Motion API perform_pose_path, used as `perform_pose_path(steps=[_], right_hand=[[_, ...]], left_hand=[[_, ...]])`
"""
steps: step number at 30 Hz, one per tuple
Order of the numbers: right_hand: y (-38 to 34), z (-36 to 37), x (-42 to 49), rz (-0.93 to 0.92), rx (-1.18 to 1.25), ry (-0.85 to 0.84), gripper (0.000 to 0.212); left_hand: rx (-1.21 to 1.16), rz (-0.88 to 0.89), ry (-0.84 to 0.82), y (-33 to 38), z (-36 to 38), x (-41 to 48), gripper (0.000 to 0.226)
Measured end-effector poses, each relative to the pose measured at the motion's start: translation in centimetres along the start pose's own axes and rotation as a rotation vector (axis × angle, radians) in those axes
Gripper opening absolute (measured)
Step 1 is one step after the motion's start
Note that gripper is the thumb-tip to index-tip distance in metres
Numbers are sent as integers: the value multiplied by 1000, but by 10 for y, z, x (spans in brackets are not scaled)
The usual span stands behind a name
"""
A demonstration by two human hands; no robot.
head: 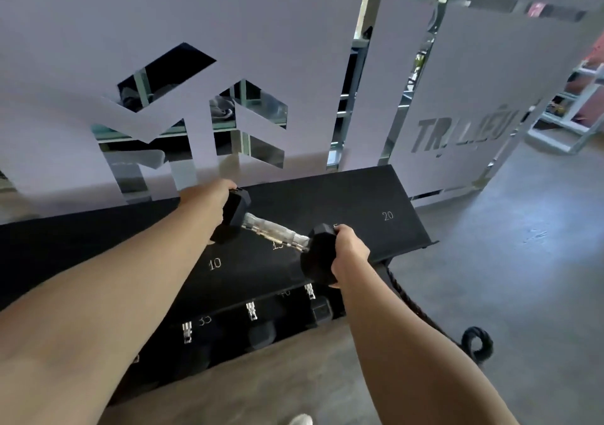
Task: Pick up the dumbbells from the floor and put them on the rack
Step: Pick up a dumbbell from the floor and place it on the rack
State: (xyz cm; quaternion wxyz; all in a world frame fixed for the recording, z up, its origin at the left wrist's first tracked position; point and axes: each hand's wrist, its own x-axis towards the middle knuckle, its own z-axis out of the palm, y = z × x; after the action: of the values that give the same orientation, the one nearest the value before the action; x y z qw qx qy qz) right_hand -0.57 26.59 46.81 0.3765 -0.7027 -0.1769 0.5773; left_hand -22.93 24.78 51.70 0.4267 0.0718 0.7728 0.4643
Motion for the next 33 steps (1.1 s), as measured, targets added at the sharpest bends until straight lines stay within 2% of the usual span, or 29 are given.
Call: perform_pose_path(steps=[4,6,9,10,13,14,16,19,23,26,33], right_hand=[[-17,49,67,51,10,-6,44],[-23,70,94,97,17,-21,46],[-31,100,124,155,43,-8,49],[-33,109,132,186,50,6,47],[-31,131,147,254,73,48,39],[-30,139,154,274,90,57,38],[-21,153,170,318,134,95,42],[-6,178,197,413,193,158,46],[16,203,228,524,271,241,47],[31,220,254,583,309,287,50],[38,243,287,620,351,400,41]], left_hand=[[84,-55,129,23,42,103,90],[140,-51,181,33,61,148,86],[146,-8,172,55,81,176,92],[156,10,147,63,87,173,86],[182,39,58,84,105,180,42],[199,58,46,87,113,194,35],[263,73,56,90,130,224,38],[326,80,51,91,151,255,62],[381,63,3,85,178,295,62],[481,72,-10,82,195,326,74],[641,128,-42,78,219,371,54]])
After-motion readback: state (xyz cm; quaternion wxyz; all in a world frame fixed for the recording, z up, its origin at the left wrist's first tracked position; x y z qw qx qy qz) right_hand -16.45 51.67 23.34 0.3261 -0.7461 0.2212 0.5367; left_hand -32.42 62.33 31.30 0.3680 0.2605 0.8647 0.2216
